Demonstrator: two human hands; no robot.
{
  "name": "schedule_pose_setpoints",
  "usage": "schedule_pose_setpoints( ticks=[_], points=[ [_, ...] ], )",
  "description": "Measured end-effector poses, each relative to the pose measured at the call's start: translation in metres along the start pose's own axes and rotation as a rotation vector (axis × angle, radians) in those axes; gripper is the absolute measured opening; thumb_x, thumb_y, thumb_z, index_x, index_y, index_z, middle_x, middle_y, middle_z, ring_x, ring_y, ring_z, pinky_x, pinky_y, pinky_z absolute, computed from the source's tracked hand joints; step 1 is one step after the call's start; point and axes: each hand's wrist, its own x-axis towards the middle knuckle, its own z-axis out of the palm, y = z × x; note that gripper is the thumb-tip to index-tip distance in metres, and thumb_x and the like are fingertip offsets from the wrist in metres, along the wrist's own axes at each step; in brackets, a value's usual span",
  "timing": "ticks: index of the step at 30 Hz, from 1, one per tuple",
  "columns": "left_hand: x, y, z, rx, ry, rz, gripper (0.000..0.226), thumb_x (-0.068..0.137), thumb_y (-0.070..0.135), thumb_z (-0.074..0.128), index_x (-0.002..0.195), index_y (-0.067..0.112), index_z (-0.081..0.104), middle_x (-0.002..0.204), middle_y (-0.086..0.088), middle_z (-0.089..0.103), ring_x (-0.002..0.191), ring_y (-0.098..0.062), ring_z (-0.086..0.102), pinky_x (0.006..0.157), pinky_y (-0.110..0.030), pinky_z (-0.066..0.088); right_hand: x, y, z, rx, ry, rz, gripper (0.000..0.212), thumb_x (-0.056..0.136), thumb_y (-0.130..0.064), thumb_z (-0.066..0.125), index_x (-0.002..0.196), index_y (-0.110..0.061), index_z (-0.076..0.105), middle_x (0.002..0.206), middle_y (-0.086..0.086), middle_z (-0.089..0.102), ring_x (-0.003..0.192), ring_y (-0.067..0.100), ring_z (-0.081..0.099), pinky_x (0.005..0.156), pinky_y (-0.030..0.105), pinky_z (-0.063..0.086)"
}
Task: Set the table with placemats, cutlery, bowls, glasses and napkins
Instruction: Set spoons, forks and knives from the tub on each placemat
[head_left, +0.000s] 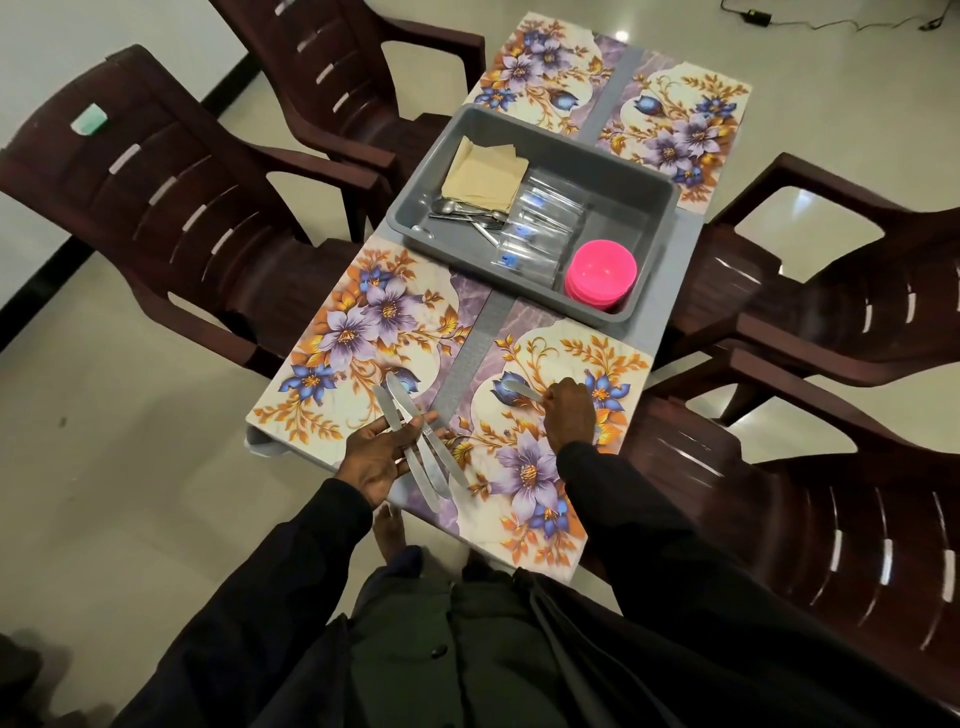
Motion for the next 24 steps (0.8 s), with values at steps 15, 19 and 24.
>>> schedule_pose_setpoints(
  ticks=[15,19,24],
  points=[
    [0.004,0.000,-0.007,-0.015,0.021,-0.007,0.049,0.086,0.009,0.077,0.132,0.001,0.063,0.123,-0.016,0.073,0.116,-0.039,0.068,0.102,-0.052,0.052,-0.003,-0.005,-0.007,-0.004,0.001,-0.026,0.013,0.088,0.001,0.070,0.094,-0.006,0.078,0.094,0.013,0.071,0.088,0.031,0.066,0.072,0.041,0.058],
    [0.003,-0.001,-0.005,-0.017,0.019,0.005,0.041,0.090,0.006,0.073,0.131,0.001,0.064,0.122,-0.016,0.074,0.114,-0.038,0.069,0.102,-0.052,0.052,-0.003,-0.006,-0.010,0.008,-0.004,-0.022,0.012,0.090,0.000,0.068,0.096,-0.005,0.077,0.096,0.014,0.071,0.090,0.031,0.066,0.071,0.039,0.055],
    [0.000,0.001,-0.005,-0.019,0.004,0.000,0.040,0.092,0.006,0.072,0.131,-0.001,0.064,0.122,-0.016,0.073,0.114,-0.037,0.069,0.096,-0.048,0.055,-0.005,-0.008,-0.012,0.045,-0.002,-0.020,0.014,0.095,-0.009,0.065,0.102,-0.006,0.077,0.103,0.014,0.069,0.095,0.031,0.065,0.078,0.040,0.055]
  ],
)
